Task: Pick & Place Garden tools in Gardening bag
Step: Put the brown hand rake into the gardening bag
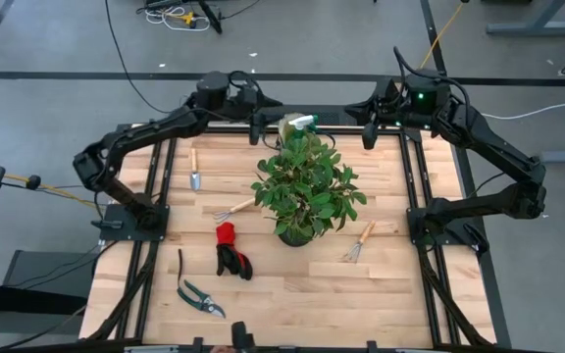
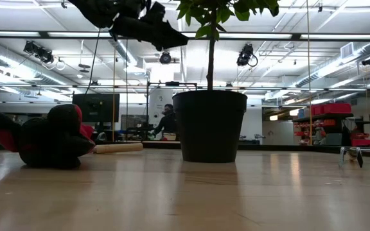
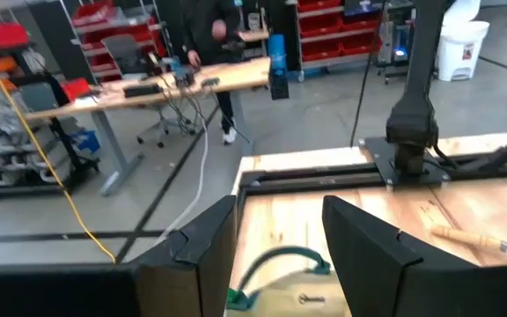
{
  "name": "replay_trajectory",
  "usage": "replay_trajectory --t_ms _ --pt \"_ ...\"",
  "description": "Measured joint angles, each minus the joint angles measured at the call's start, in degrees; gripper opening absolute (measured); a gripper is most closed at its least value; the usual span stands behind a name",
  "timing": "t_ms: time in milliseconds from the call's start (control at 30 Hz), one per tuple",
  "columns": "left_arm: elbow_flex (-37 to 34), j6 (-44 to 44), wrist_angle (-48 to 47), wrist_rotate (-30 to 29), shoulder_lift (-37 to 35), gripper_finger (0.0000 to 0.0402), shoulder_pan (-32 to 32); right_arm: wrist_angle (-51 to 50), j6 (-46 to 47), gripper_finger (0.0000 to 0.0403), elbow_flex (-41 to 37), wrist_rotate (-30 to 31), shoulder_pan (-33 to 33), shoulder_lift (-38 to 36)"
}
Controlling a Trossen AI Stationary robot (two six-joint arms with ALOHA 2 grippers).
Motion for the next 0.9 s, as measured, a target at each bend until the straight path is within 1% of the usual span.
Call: replay_trajectory --t_ms 100,200,400,533,600,733,900 --pt "0.0 0.0 -0.7 -0.3 -2.0 0.0177 0.7 -1.6 -2.4 0.0017 0.0 0.0 0.0 -0.6" --pt "0.0 0.0 -0.8 -0.5 -3.7 0.0177 1.2 -2.5 -2.6 0.0032 0.0 -0.1 0.0 -1.7" --pt "0.0 0.0 -1.2 -0.4 -7.1 0.0177 2.3 -5.4 -3.9 0.0082 0.0 -0.3 0.0 -4.7" --pt "0.0 0.0 -2.4 -1.8 -8.9 0.0177 2.6 -10.5 -4.8 0.0114 0.0 -2.7 0.0 -6.2" --pt "0.0 -0.2 -3.3 -2.0 -9.9 0.0177 2.6 -13.6 -5.1 0.0125 0.0 -2.9 0.0 -7.0" --pt "0.0 -0.6 -4.3 -2.0 -11.3 0.0177 2.4 -18.6 -6.4 0.0134 0.0 -3.0 0.0 -8.9" --pt "0.1 -0.6 -4.5 -1.9 -12.5 0.0177 2.0 -22.1 -7.0 0.0132 -0.1 -3.1 0.0 -11.5"
